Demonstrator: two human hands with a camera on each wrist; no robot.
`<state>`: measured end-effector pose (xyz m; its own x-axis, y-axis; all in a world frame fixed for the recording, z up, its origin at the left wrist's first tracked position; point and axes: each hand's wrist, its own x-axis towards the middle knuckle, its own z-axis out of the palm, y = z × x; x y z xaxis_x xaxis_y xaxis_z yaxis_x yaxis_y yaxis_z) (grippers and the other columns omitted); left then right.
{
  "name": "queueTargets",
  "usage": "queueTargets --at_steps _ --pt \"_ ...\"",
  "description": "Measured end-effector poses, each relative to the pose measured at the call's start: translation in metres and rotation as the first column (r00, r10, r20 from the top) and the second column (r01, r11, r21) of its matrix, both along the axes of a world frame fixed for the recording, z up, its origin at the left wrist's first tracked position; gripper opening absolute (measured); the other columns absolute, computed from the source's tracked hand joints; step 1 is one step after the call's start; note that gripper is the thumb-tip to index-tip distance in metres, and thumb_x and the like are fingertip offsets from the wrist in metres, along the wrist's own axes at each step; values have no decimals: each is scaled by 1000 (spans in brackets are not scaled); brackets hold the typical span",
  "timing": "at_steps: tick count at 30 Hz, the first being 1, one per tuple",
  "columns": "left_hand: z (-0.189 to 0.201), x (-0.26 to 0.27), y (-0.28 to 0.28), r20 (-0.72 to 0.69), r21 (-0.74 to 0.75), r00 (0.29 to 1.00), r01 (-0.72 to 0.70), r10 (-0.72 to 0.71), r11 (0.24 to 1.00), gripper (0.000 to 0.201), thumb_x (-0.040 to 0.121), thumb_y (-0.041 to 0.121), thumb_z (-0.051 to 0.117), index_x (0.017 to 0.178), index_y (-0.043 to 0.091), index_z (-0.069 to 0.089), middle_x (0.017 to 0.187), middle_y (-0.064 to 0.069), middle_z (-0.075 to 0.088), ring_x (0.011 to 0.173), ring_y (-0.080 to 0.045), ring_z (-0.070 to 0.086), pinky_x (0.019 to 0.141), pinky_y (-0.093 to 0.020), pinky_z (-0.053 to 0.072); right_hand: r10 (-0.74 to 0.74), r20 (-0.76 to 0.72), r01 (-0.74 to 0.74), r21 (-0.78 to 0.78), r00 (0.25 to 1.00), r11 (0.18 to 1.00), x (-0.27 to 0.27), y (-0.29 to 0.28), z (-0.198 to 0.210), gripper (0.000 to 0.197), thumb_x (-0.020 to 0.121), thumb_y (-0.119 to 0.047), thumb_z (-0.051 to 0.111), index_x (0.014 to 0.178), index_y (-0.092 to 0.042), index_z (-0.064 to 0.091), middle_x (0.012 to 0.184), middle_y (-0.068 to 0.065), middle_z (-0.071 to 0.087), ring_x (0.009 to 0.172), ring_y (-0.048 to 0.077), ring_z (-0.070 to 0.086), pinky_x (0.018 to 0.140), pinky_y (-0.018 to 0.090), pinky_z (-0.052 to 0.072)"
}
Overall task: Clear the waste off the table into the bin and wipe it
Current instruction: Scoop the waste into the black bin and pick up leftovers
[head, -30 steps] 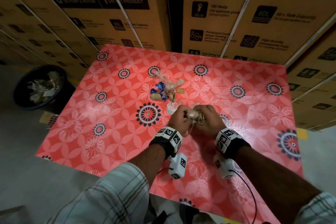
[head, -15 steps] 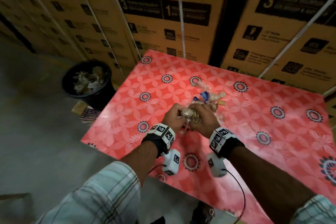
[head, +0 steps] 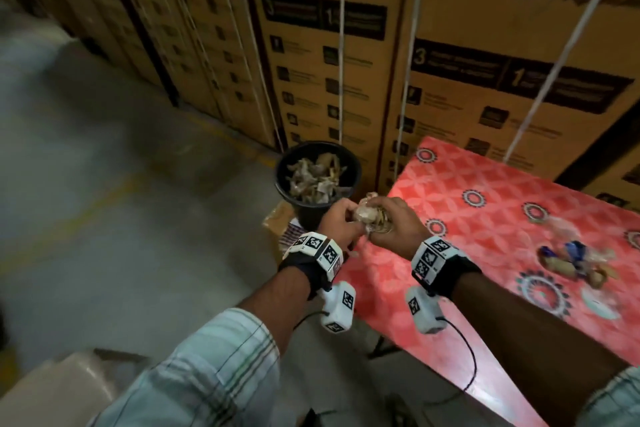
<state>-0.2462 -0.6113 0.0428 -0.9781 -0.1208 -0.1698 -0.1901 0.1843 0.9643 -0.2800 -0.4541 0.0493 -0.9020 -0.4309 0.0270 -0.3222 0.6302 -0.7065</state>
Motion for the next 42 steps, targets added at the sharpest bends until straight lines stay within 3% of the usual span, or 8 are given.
queueTargets --at_steps 8,12,18,21,26,33,38,42 --pt "9 -57 -97 57 -117 998 2 5 993 27 75 -3 66 84 19 54 80 -6 61 78 -21 59 78 -40 53 29 40 -29 -14 999 999 -60 -95 2 59 62 -36 71 119 -29 55 114 3 51 107 20 53 89 26 41" --pt "-10 -105 -127 115 -164 993 5 14 986 26 70 7 67 82 26 54 80 -4 64 81 -26 64 82 -49 54 33 96 -36 31 995 999 -109 -123 -14 60 65 -31 76 120 -33 53 123 2 48 114 23 51 93 33 44" --pt "-40 -175 -151 218 -298 976 88 -22 950 17 86 7 62 100 12 54 99 -11 63 95 -27 61 85 -39 47 -27 182 -11 200 983 980 -175 -163 -53 61 72 -19 73 123 -37 46 137 5 35 117 29 50 90 38 49" --pt "-63 -195 -157 250 -308 967 136 -58 942 25 94 12 52 119 10 56 117 -12 61 109 -28 58 94 -36 45 -27 223 -64 390 974 919 -195 -176 -76 75 71 -18 73 133 -34 33 144 10 22 129 39 34 102 46 41" --pt "-86 -211 -165 274 -392 960 161 -52 906 39 101 15 45 139 9 48 138 -16 53 127 -31 50 107 -33 37 17 340 -201 513 940 834 -198 -183 -100 118 61 -46 78 146 -39 -4 156 8 -5 140 41 11 109 55 29" --pt "-91 -218 -171 373 -592 927 201 45 781 52 90 32 55 140 18 47 128 -26 47 109 -46 51 95 -45 46 -80 187 -27 509 979 860 -204 -180 -102 59 81 -24 58 133 -20 31 136 13 43 123 37 40 97 46 40" --pt "-88 -215 -158 279 -546 959 197 -45 814 57 89 15 58 142 11 38 140 -25 36 120 -44 48 102 -44 42 -127 74 65 551 989 832 -199 -182 -108 49 88 -22 55 134 -28 43 137 17 28 122 39 32 89 46 45" --pt "-91 -208 -150 299 -599 949 268 -101 755 51 92 18 56 140 14 40 145 -21 31 111 -44 55 96 -45 48 -113 123 26 555 986 831 -203 -185 -112 72 85 -22 59 144 -31 19 140 19 23 126 39 30 93 49 46"
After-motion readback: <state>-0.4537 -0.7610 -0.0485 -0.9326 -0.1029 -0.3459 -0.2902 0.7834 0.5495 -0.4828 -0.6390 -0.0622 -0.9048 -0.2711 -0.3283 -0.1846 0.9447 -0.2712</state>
